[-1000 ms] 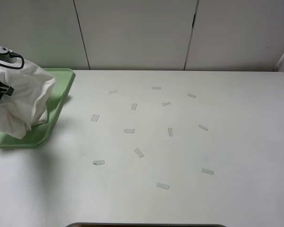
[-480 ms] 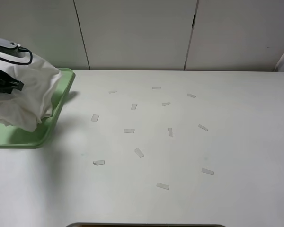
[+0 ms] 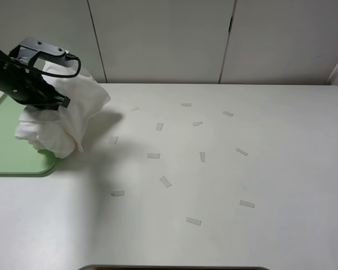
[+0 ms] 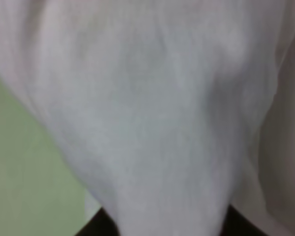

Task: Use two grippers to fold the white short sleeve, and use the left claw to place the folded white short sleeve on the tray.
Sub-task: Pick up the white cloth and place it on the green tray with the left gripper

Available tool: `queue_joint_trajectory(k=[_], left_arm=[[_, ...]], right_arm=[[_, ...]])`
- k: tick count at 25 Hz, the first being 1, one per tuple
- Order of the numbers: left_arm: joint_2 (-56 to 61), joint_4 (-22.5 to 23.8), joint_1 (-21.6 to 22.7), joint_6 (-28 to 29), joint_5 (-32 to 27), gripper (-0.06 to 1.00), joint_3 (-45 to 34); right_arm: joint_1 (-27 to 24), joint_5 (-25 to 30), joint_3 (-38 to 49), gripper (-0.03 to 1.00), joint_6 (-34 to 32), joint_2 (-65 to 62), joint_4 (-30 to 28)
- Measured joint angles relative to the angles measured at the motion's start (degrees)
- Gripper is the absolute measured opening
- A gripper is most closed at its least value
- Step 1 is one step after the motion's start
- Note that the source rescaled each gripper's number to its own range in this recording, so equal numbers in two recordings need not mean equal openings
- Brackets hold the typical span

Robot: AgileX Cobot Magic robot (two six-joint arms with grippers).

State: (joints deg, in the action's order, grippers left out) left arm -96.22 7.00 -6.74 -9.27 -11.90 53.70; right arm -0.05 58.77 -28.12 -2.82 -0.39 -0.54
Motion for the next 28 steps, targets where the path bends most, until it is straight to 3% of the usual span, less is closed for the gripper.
queue_joint_trajectory(k=[11,19,28], left_arm=[[3.0,-9.0,-7.3,0.0,-5.1,0.19,8.9],[3.1,-9.2,-7.5,0.0,-5.9,0.19,7.6],[-0.2,-9.2,-7.5,0.1,-1.0,0.19,5.8]], right_arm=[[0.0,0.0,0.0,1.00,0.0,0.0,0.0],[0.0,0.0,0.0,1.00,0.0,0.0,0.0],[0.0,0.0,0.0,1.00,0.0,0.0,0.0]])
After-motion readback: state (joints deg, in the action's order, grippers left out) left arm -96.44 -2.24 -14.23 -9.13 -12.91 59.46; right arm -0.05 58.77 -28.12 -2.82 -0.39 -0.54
